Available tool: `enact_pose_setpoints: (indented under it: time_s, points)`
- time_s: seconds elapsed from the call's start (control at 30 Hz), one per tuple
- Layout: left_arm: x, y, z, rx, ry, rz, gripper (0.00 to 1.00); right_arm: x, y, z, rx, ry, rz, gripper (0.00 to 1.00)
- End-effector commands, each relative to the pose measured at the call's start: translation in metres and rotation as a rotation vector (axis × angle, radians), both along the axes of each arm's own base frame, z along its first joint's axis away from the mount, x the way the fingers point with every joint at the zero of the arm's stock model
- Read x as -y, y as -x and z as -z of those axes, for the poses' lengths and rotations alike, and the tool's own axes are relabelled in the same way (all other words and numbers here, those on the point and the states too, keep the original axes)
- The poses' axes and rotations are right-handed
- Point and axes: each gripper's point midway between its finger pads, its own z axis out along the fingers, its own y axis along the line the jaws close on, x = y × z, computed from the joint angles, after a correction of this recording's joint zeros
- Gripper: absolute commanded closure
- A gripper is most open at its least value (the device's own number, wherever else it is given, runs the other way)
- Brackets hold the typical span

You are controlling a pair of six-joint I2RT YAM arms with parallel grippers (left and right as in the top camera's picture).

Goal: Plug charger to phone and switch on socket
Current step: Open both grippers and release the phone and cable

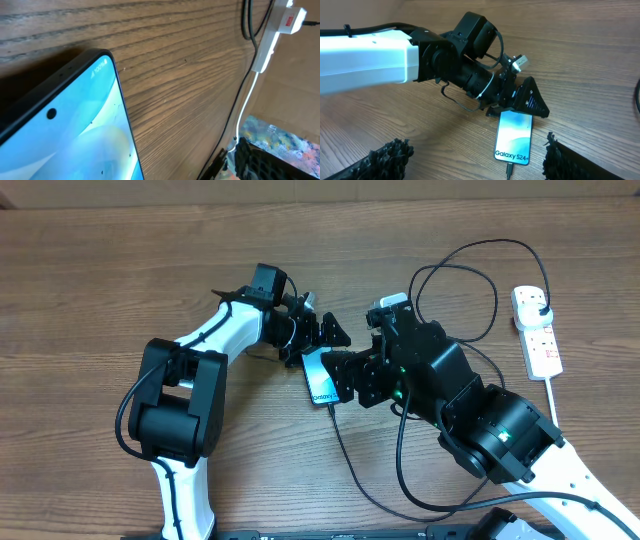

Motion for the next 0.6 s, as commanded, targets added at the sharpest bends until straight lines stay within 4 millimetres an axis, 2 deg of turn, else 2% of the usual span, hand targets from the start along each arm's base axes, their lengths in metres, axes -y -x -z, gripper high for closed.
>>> enact_pose_setpoints:
  time_s: [0.0, 0.17, 0.27, 0.57]
  points:
    - [-0.031, 0.015, 0.065, -0.023, -0.259, 0.026, 0.0, 0.002, -0.002, -0.011, 0.022, -0.016, 0.013, 0.11]
    - [-0.012, 0.016, 0.055, 0.06, -0.29, 0.154, 0.0, 0.0, -0.004, -0.005, 0.009, -0.004, 0.013, 0.1]
    - [-0.008, 0.015, 0.054, 0.075, -0.335, 0.161, 0.0, 0.001, -0.003, 0.0, -0.006, 0.009, 0.013, 0.1]
    - [-0.019, 0.013, 0.058, -0.006, -0.397, 0.041, 0.0, 0.004, 0.0, 0.005, -0.026, 0.028, 0.013, 0.07]
